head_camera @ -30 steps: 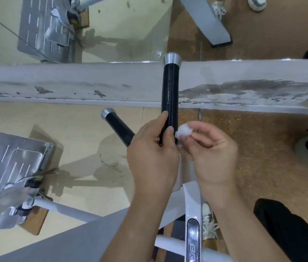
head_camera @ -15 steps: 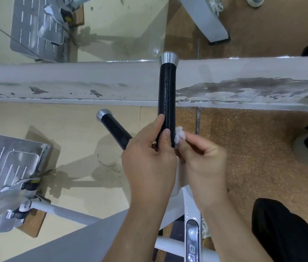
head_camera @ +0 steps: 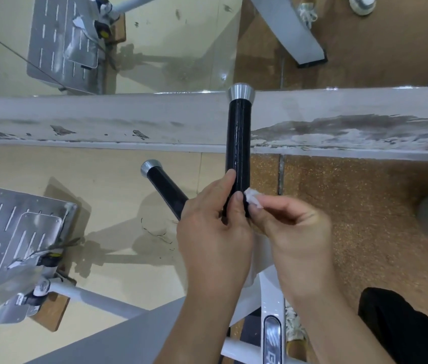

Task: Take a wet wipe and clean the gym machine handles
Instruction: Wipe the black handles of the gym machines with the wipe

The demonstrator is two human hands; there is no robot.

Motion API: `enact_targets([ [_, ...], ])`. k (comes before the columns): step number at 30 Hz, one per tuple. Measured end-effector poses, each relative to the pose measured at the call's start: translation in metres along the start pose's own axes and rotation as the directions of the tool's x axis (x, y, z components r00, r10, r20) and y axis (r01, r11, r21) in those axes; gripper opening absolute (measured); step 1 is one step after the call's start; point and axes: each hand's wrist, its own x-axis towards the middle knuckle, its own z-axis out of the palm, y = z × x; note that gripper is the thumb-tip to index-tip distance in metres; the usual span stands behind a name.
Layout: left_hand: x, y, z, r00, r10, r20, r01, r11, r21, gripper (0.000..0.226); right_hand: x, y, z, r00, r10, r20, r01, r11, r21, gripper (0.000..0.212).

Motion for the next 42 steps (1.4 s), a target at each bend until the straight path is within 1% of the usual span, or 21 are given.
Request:
enact_targets([
  [1, 0.000, 0.001, 0.000, 1.000, 0.004, 0.003, -0.005, 1.000, 0.011, 0.037, 0.006, -0.001, 0.003, 1.000, -0.003, -0.031, 0.003, 1.000, -0.010, 0.022],
  [3, 0.000, 0.003, -0.001, 1.000, 0.012, 0.016, -0.013, 0.999, 0.033, 0.038, 0.028, -0.006, 0.013, 0.994, -0.002, -0.112, 0.008, 0.998, 0.055, 0.022],
  [5, 0.001, 0.003, 0.000, 0.999, 0.018, 0.027, -0.019, 0.998, 0.057, 0.039, 0.041, -0.009, 0.018, 0.991, -0.016, -0.134, 0.027, 0.996, 0.082, 0.017],
  [7, 0.002, 0.005, -0.001, 0.998, 0.029, 0.051, -0.033, 0.995, 0.096, 0.041, 0.031, -0.005, 0.011, 0.993, -0.071, -0.093, 0.071, 0.997, 0.001, 0.017],
  [9, 0.003, 0.004, -0.001, 0.997, 0.040, 0.065, -0.047, 0.994, 0.102, 0.041, 0.016, -0.005, 0.005, 0.994, -0.108, -0.019, 0.106, 0.991, -0.087, 0.023],
  [11, 0.002, 0.005, -0.001, 0.997, 0.050, 0.057, -0.056, 0.993, 0.101, 0.042, 0.029, -0.008, 0.010, 0.992, -0.122, -0.045, 0.117, 0.988, -0.097, 0.024],
  [14, 0.001, 0.006, -0.001, 0.998, 0.050, 0.048, -0.053, 0.996, 0.077, 0.042, 0.054, -0.016, 0.020, 0.987, -0.097, -0.126, 0.091, 0.995, -0.051, 0.016],
  [15, 0.000, 0.006, -0.001, 0.998, 0.053, 0.046, -0.056, 0.996, 0.068, 0.042, 0.050, -0.016, 0.019, 0.987, -0.105, -0.118, 0.097, 0.993, -0.070, 0.015],
  [17, 0.001, 0.004, -0.002, 0.998, 0.049, 0.040, -0.050, 0.998, 0.038, 0.042, 0.034, -0.013, 0.011, 0.992, -0.124, -0.038, 0.119, 0.986, -0.121, 0.016],
  [18, 0.002, 0.002, -0.002, 0.998, 0.043, 0.040, -0.044, 0.999, 0.024, 0.042, 0.028, -0.014, 0.008, 0.993, -0.117, 0.002, 0.116, 0.984, -0.134, 0.016],
  [19, 0.002, 0.000, -0.001, 0.999, 0.034, 0.041, -0.035, 0.999, 0.014, 0.041, 0.032, -0.016, 0.008, 0.995, -0.102, 0.005, 0.101, 0.985, -0.141, 0.014],
  [21, 0.003, -0.002, 0.000, 0.999, 0.007, 0.054, -0.006, 1.000, -0.013, 0.039, 0.057, -0.024, 0.017, 0.995, -0.068, -0.067, 0.061, 0.993, -0.099, 0.009],
  [23, 0.004, -0.001, -0.002, 0.997, -0.025, 0.071, 0.029, 0.998, -0.050, 0.035, 0.071, -0.033, 0.025, 0.995, -0.039, -0.092, 0.037, 0.999, -0.029, 0.010],
  [25, 0.006, -0.001, -0.002, 0.995, -0.051, 0.089, 0.060, 0.994, -0.096, 0.035, 0.060, -0.029, 0.021, 0.995, -0.049, -0.083, 0.044, 0.997, -0.059, 0.011],
  [26, 0.007, -0.001, -0.003, 0.994, -0.056, 0.092, 0.066, 0.992, -0.109, 0.036, 0.050, -0.026, 0.017, 0.997, -0.064, -0.053, 0.059, 0.995, -0.081, 0.014],
  [28, 0.009, 0.000, -0.004, 0.994, -0.060, 0.092, 0.072, 0.989, -0.131, 0.035, 0.040, -0.024, 0.015, 0.999, -0.045, -0.014, 0.044, 0.997, -0.064, 0.019],
  [31, 0.009, 0.000, -0.005, 0.987, -0.106, 0.120, 0.128, 0.973, -0.192, 0.036, 0.070, -0.029, 0.033, 0.993, 0.051, -0.103, -0.042, 0.995, 0.085, 0.023],
  [33, 0.013, -0.001, -0.006, 0.979, -0.137, 0.150, 0.169, 0.960, -0.224, 0.038, 0.074, -0.028, 0.039, 0.990, 0.088, -0.108, -0.072, 0.986, 0.148, 0.025],
  [37, 0.034, -0.003, -0.005, 0.968, -0.160, 0.194, 0.207, 0.943, -0.259, 0.038, 0.044, -0.017, 0.021, 0.999, 0.033, -0.032, -0.029, 0.993, 0.113, 0.020],
  [39, 0.037, -0.005, -0.002, 0.968, -0.168, 0.188, 0.217, 0.935, -0.280, 0.037, 0.060, -0.022, 0.028, 0.997, 0.019, -0.075, -0.010, 0.993, 0.116, 0.017],
  [42, 0.035, -0.006, 0.000, 0.973, -0.158, 0.168, 0.202, 0.936, -0.290, 0.039, 0.090, -0.033, 0.046, 0.986, 0.077, -0.145, -0.045, 0.976, 0.212, 0.014],
])
